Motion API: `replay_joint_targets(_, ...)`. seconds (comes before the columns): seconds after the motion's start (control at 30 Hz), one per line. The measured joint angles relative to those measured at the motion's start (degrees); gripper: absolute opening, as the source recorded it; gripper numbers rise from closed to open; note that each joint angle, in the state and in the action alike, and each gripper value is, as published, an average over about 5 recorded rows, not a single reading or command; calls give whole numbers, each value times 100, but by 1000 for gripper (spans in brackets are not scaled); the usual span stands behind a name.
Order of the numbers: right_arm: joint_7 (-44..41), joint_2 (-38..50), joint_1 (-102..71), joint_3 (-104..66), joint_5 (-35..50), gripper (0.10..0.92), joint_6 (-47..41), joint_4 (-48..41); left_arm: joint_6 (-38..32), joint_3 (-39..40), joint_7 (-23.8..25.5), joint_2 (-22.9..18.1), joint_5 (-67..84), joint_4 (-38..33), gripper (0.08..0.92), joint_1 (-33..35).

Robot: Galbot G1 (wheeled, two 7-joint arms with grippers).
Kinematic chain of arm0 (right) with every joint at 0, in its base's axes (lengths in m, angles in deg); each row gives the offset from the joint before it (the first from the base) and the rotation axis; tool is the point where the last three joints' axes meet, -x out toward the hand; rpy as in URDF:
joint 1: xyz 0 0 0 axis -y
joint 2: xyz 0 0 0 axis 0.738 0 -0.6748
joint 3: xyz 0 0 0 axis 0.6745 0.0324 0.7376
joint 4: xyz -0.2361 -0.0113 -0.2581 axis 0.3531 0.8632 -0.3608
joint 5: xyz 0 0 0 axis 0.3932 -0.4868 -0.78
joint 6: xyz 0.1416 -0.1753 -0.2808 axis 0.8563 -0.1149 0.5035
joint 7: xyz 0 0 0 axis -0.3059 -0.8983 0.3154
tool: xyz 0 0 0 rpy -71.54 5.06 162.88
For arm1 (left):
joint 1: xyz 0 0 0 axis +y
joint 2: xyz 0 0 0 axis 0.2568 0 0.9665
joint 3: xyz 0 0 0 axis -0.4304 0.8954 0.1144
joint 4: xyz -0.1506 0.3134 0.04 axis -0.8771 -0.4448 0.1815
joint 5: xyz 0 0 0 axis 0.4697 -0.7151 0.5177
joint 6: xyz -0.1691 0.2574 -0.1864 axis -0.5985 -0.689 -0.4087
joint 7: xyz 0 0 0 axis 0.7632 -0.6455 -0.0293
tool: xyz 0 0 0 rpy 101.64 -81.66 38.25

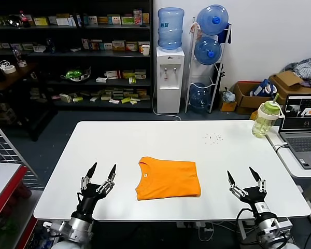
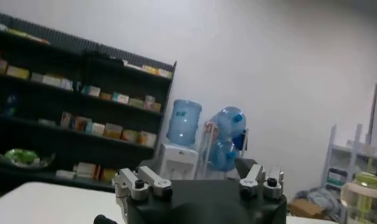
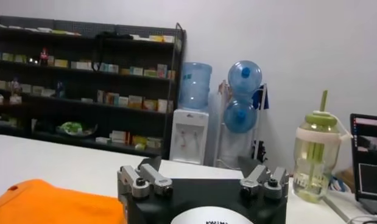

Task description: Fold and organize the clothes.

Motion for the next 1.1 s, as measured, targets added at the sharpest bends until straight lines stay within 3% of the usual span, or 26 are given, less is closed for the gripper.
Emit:
replay_joint_targets(0.47,-199,-228,-26,6,-138,823,385,-87,-563,-369,257,-600,-715,-203,823,548)
replay_joint_targets(1.1,-422,-224,22,111,77,823,257,-92,-743,-450,317,-801,-1026,-195,823,699)
